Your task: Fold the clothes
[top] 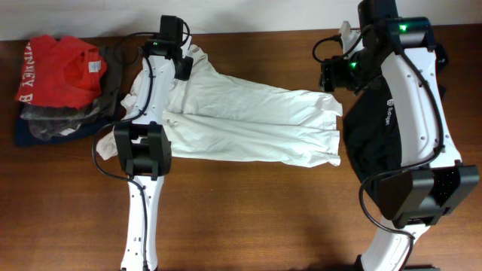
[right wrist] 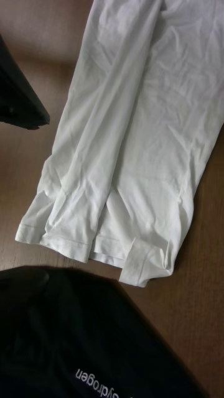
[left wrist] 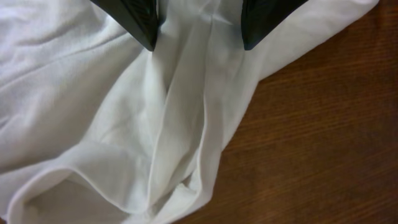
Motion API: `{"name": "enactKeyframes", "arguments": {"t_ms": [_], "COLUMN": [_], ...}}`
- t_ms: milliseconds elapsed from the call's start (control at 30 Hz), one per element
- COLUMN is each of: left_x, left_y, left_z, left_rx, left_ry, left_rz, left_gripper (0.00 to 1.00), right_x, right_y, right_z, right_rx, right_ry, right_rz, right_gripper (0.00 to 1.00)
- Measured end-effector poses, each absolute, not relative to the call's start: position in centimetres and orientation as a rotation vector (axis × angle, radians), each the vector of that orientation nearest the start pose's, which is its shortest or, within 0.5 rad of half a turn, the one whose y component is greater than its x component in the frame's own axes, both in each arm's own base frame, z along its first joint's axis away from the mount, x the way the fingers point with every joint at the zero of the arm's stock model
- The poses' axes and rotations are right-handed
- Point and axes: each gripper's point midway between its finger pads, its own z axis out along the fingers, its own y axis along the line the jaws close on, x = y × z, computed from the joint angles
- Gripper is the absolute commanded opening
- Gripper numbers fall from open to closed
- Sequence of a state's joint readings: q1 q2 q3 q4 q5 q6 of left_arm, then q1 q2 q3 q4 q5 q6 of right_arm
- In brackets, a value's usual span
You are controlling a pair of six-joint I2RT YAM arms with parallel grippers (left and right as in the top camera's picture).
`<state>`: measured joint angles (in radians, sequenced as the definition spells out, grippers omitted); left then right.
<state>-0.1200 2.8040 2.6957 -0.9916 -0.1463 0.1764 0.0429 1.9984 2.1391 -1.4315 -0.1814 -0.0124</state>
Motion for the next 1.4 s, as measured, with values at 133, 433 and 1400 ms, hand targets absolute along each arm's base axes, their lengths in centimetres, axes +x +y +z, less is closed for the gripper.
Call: {"name": "enactKeyframes", "arguments": {"t_ms": [133,433,1400], "left_x": [63.3,63.8,65.4], "left_y": [-4.7,-4.0,-2.9], "left_z": [1.9,2.1,3.0], "left_rx": [0.335,0.315,0.277], "left_ry": [2.628,2.608,2.539], "left_rz": [0.215,0.218,0.225], "left_gripper": [0.43,0.43,0.28], "right_x": [43.1,43.4,43.6], "right_y": [5.0,5.0,5.0], "right_z": [21.4,21.5,21.6], "right_rx": [-0.116,-0.117,-0.117], "right_ry": [2.843,2.83,2.82], "right_rz": [0.265,0.264,0.264], "right_gripper": [0.76,0.76,0.76]}}
